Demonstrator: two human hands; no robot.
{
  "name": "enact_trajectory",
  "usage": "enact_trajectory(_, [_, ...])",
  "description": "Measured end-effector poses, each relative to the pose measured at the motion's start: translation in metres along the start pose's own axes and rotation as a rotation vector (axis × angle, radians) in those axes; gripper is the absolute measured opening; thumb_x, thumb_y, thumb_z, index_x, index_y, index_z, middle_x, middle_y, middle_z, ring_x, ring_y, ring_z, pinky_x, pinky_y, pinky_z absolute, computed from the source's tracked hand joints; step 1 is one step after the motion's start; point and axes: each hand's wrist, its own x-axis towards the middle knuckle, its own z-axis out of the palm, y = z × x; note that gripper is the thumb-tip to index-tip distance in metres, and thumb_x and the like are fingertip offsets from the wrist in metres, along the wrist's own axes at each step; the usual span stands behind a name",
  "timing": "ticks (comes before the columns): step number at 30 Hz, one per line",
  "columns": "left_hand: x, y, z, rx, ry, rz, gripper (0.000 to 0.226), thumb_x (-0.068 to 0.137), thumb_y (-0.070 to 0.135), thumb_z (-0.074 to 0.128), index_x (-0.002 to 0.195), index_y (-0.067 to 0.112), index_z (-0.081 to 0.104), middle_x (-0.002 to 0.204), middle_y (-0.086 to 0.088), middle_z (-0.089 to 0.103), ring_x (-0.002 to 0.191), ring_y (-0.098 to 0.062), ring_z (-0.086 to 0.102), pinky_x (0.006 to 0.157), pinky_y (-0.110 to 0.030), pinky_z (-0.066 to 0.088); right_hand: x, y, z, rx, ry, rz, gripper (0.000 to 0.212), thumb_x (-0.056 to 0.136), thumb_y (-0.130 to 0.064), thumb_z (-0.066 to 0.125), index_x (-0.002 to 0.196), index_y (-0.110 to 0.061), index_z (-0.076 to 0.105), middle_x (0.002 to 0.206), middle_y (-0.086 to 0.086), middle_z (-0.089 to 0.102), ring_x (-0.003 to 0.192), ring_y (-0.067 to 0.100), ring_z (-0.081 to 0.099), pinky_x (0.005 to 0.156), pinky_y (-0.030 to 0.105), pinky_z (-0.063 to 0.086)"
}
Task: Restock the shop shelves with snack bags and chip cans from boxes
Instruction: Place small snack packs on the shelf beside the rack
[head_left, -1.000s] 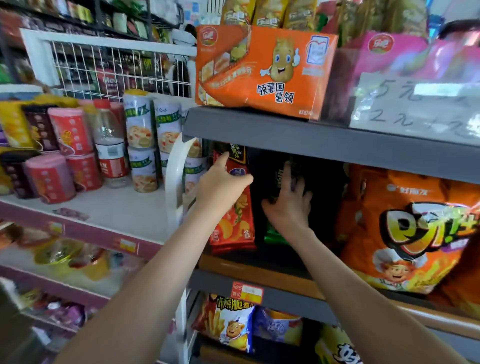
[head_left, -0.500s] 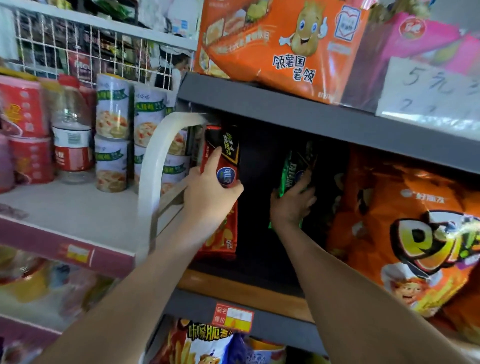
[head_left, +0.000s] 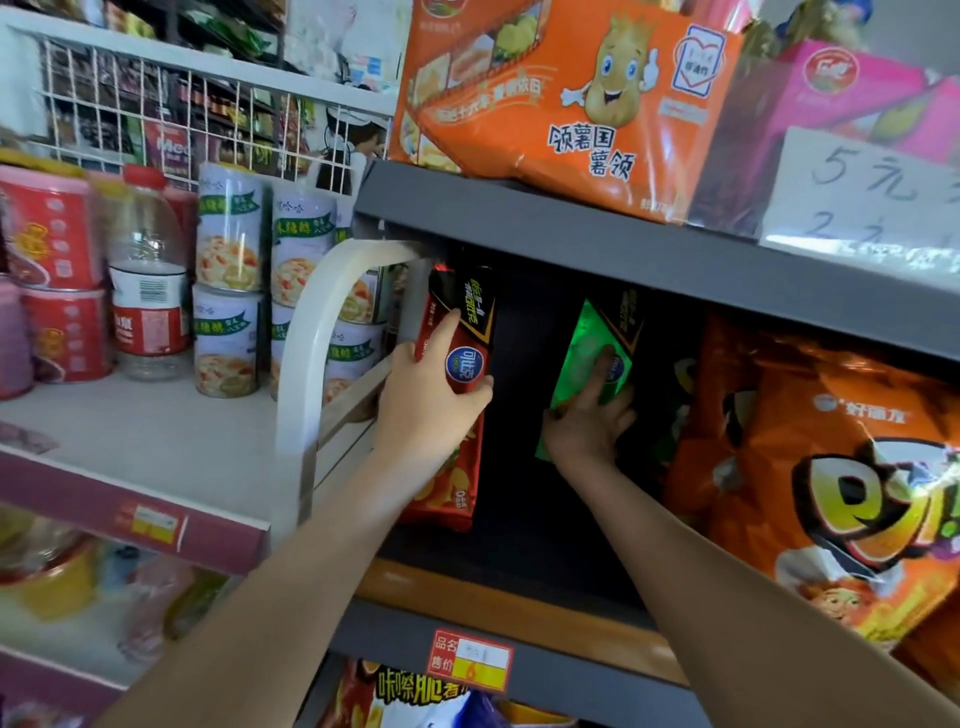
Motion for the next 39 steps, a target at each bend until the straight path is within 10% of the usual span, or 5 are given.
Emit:
enact_trajectory(10, [-0.004, -0.002, -0.018, -0.21, -0.115, 0.037, 0.076, 0.091, 0.017, 0.066, 0.152, 0.024, 0.023, 0.125, 0.017, 0.046, 0.117, 0.002, 0.045, 0.082, -0.001, 0.033, -0.049, -0.047, -0.011, 0.552, -0.331, -0.295, 0.045, 0.101, -0.026, 0.046, 0.144, -0.031, 0.036, 0.137, 0.004, 0.052, 0.123, 0.018, 0.052, 0.106, 0.039, 0.043])
enact_trajectory(15, [-0.027, -0.018, -0.037, -0.298, -0.488, -0.068, 0.094, 0.09, 0.017, 0.069, 0.149, 0.04, 0.0, 0.127, 0.03, 0.03, 0.11, 0.018, 0.034, 0.067, 0.009, 0.032, -0.047, -0.049, -0.002, 0.536, -0.519, -0.073, 0.088, 0.076, -0.06, 0.062, 0.15, -0.033, 0.025, 0.14, -0.002, 0.051, 0.124, 0.019, 0.052, 0.105, 0.038, 0.043])
enact_trajectory(21, [-0.034, -0.033, -0.04, -0.326, -0.631, -0.085, 0.124, 0.07, 0.044, 0.083, 0.15, 0.046, -0.011, 0.162, 0.012, 0.002, 0.146, -0.006, 0.011, 0.117, -0.032, 0.023, -0.051, -0.057, -0.002, 0.23, -0.701, -0.025, 0.107, 0.079, -0.036, 0.074, 0.153, -0.035, -0.003, 0.153, 0.008, 0.028, 0.134, 0.029, 0.038, 0.099, 0.033, 0.04])
enact_trajectory(30, [-0.017, -0.036, -0.031, -0.001, -0.436, 0.015, 0.112, 0.081, 0.039, 0.076, 0.154, 0.035, -0.009, 0.163, -0.001, 0.012, 0.146, -0.017, 0.021, 0.111, -0.028, 0.023, -0.036, -0.06, 0.023, 0.547, 0.01, -0.129, 0.093, 0.08, -0.023, 0.071, 0.149, -0.023, 0.009, 0.143, 0.011, 0.024, 0.132, 0.026, 0.03, 0.099, 0.026, 0.029])
enact_trajectory(39, [0.0, -0.056, -0.009, 0.27, -0.509, -0.015, 0.106, 0.09, 0.035, 0.065, 0.144, 0.047, -0.025, 0.162, -0.011, -0.012, 0.15, -0.031, 0.004, 0.117, -0.045, 0.023, -0.013, -0.053, 0.043, 0.187, 0.137, -0.377, 0.079, 0.085, -0.023, 0.069, 0.147, -0.013, 0.021, 0.141, 0.02, 0.025, 0.127, 0.032, 0.029, 0.098, 0.03, 0.031])
